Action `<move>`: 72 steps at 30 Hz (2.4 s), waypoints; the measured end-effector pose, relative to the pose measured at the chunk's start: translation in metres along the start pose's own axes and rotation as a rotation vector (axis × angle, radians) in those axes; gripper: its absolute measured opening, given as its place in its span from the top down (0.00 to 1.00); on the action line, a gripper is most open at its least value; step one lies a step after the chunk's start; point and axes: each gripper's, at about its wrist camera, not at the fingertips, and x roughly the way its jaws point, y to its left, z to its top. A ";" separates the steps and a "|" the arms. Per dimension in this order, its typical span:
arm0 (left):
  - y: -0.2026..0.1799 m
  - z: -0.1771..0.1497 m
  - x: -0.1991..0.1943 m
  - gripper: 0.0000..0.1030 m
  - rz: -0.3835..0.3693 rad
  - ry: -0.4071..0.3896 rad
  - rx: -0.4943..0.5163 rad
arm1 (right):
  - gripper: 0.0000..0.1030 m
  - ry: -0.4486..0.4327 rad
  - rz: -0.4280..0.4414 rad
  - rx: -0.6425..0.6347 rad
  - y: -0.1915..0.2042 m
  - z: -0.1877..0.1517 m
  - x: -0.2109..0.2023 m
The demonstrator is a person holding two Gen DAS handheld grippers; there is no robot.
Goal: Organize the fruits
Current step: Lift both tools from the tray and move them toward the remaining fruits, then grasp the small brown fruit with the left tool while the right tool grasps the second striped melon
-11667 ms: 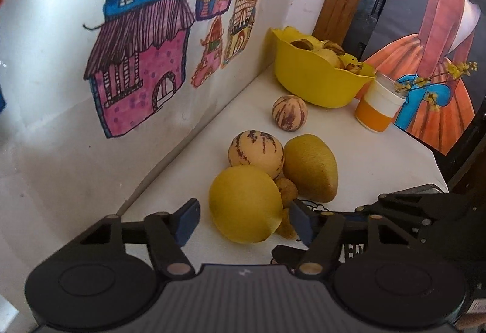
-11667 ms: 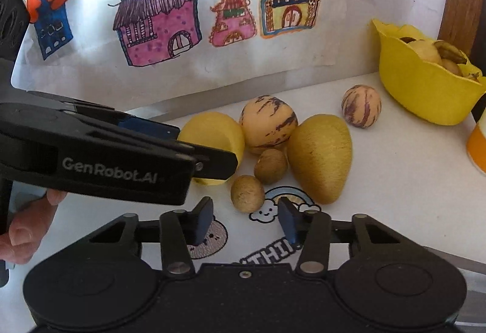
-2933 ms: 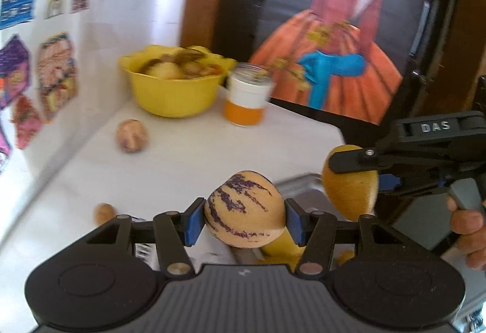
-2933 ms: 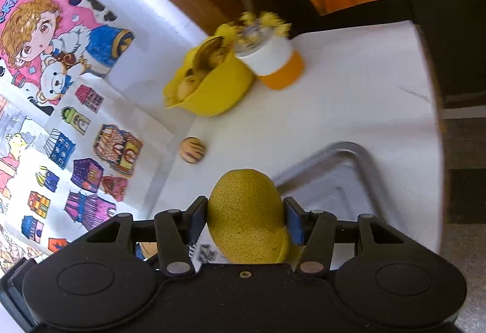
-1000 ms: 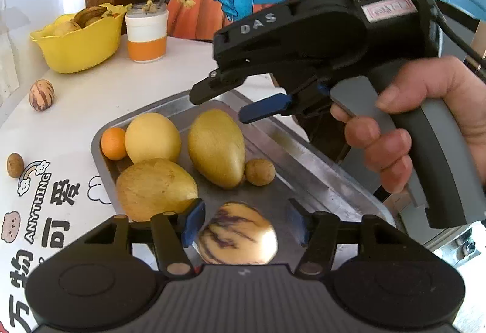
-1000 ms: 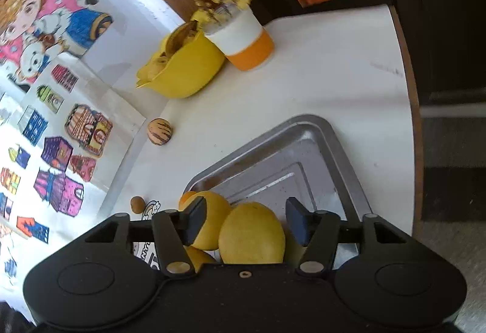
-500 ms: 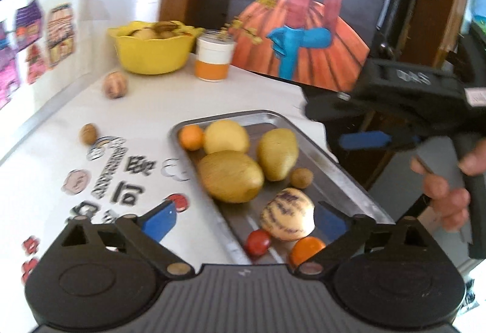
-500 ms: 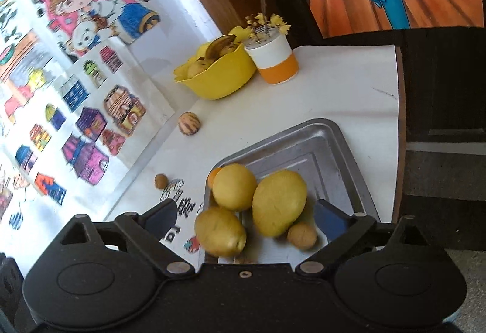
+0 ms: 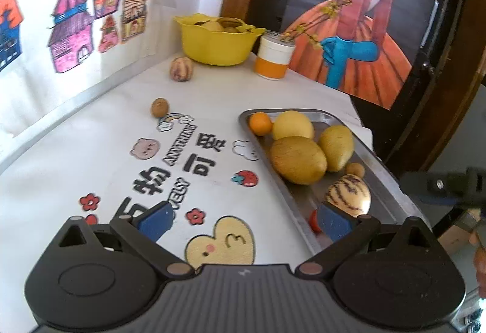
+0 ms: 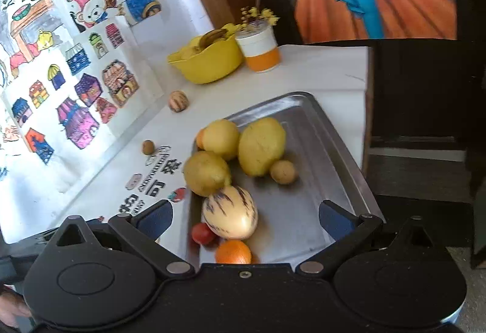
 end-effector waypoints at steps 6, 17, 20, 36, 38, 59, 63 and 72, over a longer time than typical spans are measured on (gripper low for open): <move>0.007 -0.011 0.002 0.01 0.021 0.006 -0.014 | 0.01 -0.056 -0.093 0.034 0.005 -0.028 -0.011; 0.027 -0.020 -0.002 0.01 0.030 0.027 -0.053 | 0.01 -0.027 -0.136 -0.013 0.033 -0.061 -0.024; 0.035 -0.022 -0.005 0.01 0.047 0.023 -0.069 | 0.01 -0.002 -0.120 -0.031 0.044 -0.065 -0.024; 0.077 -0.007 -0.011 0.01 0.151 0.009 -0.081 | 0.01 0.062 -0.015 -0.212 0.104 -0.048 -0.002; 0.081 0.004 -0.009 0.01 0.155 -0.005 -0.061 | 0.01 0.058 0.012 -0.252 0.112 -0.028 0.001; 0.114 0.090 0.085 0.01 0.233 -0.021 0.033 | 0.01 0.184 0.110 -0.504 0.224 0.166 0.207; 0.111 0.096 0.104 0.01 0.203 -0.043 0.064 | 0.04 0.173 0.135 -0.498 0.216 0.167 0.252; 0.099 0.102 0.135 0.18 0.161 -0.040 0.127 | 0.15 0.221 0.118 -0.454 0.210 0.170 0.332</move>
